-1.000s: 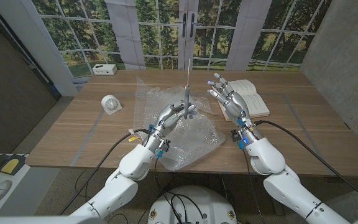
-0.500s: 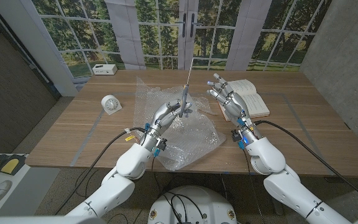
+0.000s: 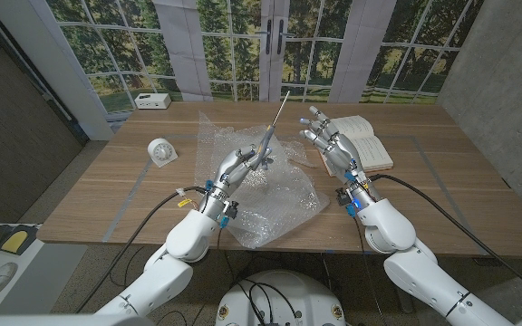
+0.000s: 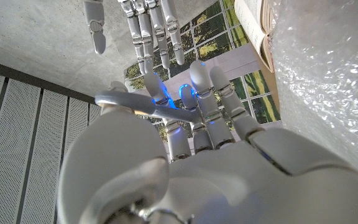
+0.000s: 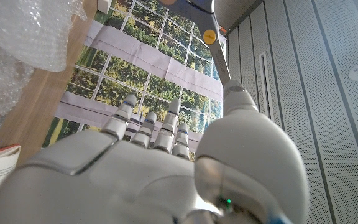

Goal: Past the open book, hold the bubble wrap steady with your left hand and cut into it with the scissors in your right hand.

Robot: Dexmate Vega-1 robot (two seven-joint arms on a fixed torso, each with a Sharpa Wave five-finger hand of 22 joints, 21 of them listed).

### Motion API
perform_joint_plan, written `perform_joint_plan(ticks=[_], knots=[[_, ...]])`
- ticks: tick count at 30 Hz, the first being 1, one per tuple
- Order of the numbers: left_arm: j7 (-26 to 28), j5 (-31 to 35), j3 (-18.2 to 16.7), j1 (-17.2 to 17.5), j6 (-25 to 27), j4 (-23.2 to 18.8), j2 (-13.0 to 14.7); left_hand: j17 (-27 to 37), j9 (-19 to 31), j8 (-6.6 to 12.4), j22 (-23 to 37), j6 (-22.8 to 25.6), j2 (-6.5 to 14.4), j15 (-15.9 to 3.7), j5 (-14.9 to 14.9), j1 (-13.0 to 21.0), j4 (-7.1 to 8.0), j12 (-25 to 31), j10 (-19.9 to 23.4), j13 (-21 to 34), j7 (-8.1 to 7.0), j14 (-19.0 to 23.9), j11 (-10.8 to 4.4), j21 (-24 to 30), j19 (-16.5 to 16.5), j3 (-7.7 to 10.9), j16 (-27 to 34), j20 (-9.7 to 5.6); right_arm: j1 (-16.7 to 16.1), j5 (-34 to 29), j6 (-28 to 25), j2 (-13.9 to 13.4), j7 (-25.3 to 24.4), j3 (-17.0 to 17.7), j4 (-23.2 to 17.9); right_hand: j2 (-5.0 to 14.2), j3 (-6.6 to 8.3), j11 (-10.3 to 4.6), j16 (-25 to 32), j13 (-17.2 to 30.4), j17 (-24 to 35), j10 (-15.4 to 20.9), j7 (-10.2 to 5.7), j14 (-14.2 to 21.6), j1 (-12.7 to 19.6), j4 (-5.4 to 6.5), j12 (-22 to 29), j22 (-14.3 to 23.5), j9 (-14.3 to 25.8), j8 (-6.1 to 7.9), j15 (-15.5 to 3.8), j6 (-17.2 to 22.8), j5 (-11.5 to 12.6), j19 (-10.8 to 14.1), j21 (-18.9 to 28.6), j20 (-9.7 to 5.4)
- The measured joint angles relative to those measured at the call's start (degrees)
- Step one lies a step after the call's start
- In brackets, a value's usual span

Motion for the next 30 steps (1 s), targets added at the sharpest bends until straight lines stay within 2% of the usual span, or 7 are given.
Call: perform_joint_plan(ticks=[10,12,14,16,21,24,30], knots=[[0.86,0.24,-0.27,0.19,-0.22,1.17,-0.55,-0.4,-0.29,-1.2,-0.28,-0.31,-2.95,0.0,0.35,-3.71,1.32,-0.32,-0.13,-0.7,-0.3,0.0,-0.5,-0.77,0.22,-2.57,-1.39,-0.21,-0.22,-0.3,-0.3,-0.19,-0.26,-0.01,-0.48,-0.02,-0.23,-0.21,0.0,-0.29,-0.27,0.21,0.0,0.0,0.02,-0.23,-0.33,0.0,0.0,0.0,0.0,0.0,-0.1,0.0,0.0,0.0],[0.94,0.25,-0.28,0.22,-0.22,1.44,-0.66,-0.42,-0.49,-1.71,-0.27,-0.41,-2.36,-0.05,1.02,-3.12,0.85,-0.33,-0.14,-0.7,-0.2,-0.06,-0.5,-1.0,0.22,-2.1,-1.39,-0.21,-0.23,-0.32,-0.34,-0.21,-0.29,-0.01,-0.54,-0.02,-0.23,-0.21,0.0,-0.29,-0.27,0.2,0.0,0.0,0.02,-0.23,-0.54,0.0,0.01,0.0,0.0,0.0,-0.1,0.0,0.0,0.0],[1.05,0.24,-0.29,0.22,-0.27,1.58,-0.74,-0.38,-0.48,-2.08,-0.14,-0.52,-0.24,-0.09,1.34,-1.0,-0.16,-0.33,-0.35,-0.7,-0.09,-0.54,-0.72,-1.21,0.22,-0.73,-1.39,-0.21,-0.25,-0.32,-0.36,-0.23,-0.31,0.02,-0.59,-0.02,-0.23,-0.22,0.0,-0.29,-0.27,0.22,0.0,0.0,0.02,-0.23,-0.54,0.0,0.01,0.0,0.0,0.0,-0.1,0.0,0.0,0.0],[1.2,0.29,-0.29,0.25,-0.32,1.83,-0.92,-0.38,-0.47,-2.34,-0.11,-0.52,0.24,-0.1,1.34,-0.52,-0.35,-0.33,-0.42,-1.03,-0.09,-0.53,-0.79,-1.26,0.22,-0.41,-1.39,-0.21,-0.25,-0.32,-0.37,-0.24,-0.34,0.05,-0.61,-0.02,-0.23,-0.46,0.21,-0.28,-0.27,0.46,0.0,0.0,0.02,-0.23,-0.54,0.0,0.0,0.0,0.0,0.0,-0.1,0.0,0.0,0.0],[2.04,0.75,-0.36,0.39,-0.13,1.89,-1.17,-0.54,-1.05,-3.33,-0.24,-0.46,-3.08,-0.23,0.88,-4.61,0.94,-0.52,-0.42,-1.71,-0.06,-0.4,-0.79,-1.84,0.44,-3.33,-2.24,-0.43,-0.26,-0.32,-0.37,-0.24,-0.35,0.14,-0.61,-0.02,-0.23,-0.22,0.21,-0.55,-0.27,0.83,-0.22,-0.01,0.02,-0.23,-0.64,0.0,0.01,0.0,0.0,0.22,-0.44,0.0,0.0,0.0],[2.53,0.91,-0.38,0.4,0.43,1.9,-1.28,-0.74,-1.97,-4.19,-0.28,0.28,-4.88,-0.01,1.34,-6.39,1.71,-0.73,-0.42,-2.02,0.53,0.0,-0.78,-2.2,0.53,-4.74,-2.77,-0.52,-0.26,-0.32,-0.27,-0.22,-0.36,0.19,-0.6,-0.02,-0.23,-0.44,0.21,-0.55,-0.54,1.05,-0.22,0.0,0.02,-0.23,-0.76,0.0,0.01,0.0,0.0,0.22,-0.44,0.0,0.0,0.0],[3.28,0.86,-0.55,0.34,1.48,2.17,-1.49,-0.92,-4.34,-6.26,-0.28,1.19,-6.47,-0.01,2.22,-9.19,2.85,-0.91,0.32,-2.29,0.94,0.0,-0.88,-2.76,0.53,-6.68,-3.33,-0.52,-0.2,-0.32,0.08,0.02,-0.51,0.29,-0.38,-0.02,-0.23,-0.74,0.21,-0.82,-0.53,1.35,-0.21,0.0,0.02,-0.23,-0.76,0.0,0.01,0.41,0.0,0.22,-0.65,0.0,0.0,0.0]])
